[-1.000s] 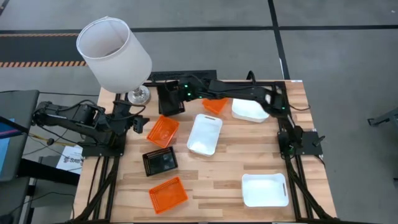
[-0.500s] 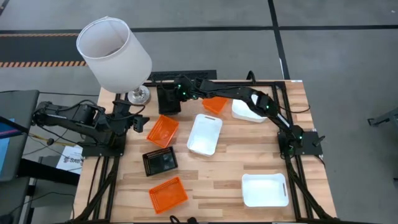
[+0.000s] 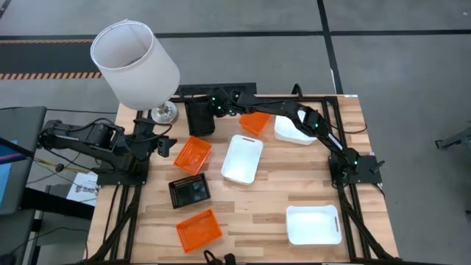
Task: Stack baskets by color
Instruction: Stack the bottom right black bin on top of the top black bin, then stack the middle orange bin on top of the top orange bin
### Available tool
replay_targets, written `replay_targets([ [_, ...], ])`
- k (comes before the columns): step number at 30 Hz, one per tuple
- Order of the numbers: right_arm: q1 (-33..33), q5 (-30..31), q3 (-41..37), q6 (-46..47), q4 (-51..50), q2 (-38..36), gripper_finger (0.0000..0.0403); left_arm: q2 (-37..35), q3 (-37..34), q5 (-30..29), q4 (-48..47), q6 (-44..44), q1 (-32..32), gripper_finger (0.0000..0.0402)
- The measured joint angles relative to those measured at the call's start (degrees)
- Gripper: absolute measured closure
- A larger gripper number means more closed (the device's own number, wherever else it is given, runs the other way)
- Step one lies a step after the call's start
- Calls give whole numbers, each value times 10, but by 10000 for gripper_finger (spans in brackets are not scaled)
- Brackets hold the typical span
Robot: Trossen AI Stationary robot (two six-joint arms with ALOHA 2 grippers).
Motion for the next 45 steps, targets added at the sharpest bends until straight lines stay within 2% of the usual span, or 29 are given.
replay_targets([
  [10,-6,-15,0,-2,3,0,192,0,0,0,0,9,0,168],
  [18,-24,-56,1,-11,-7,-10,176,0,0,2,-1,10,0,168],
  [22,-37,-93,21,-52,-65,-34,180,-1,0,17,-2,21,0,168],
  [25,-48,-103,45,-105,-146,-73,181,-1,0,42,-4,36,0,168],
  [32,-40,-100,51,-235,-367,-197,181,-1,0,147,-56,29,0,168],
  [35,-12,-77,51,-255,-462,-251,181,-1,0,168,-76,22,0,168],
  [38,33,-28,51,-250,-520,-294,181,-1,0,169,-80,20,0,168],
  [42,117,62,51,-194,-538,-328,181,-1,0,165,-82,6,0,168],
  [45,178,135,51,-157,-519,-321,182,-1,0,165,-83,6,0,168],
])
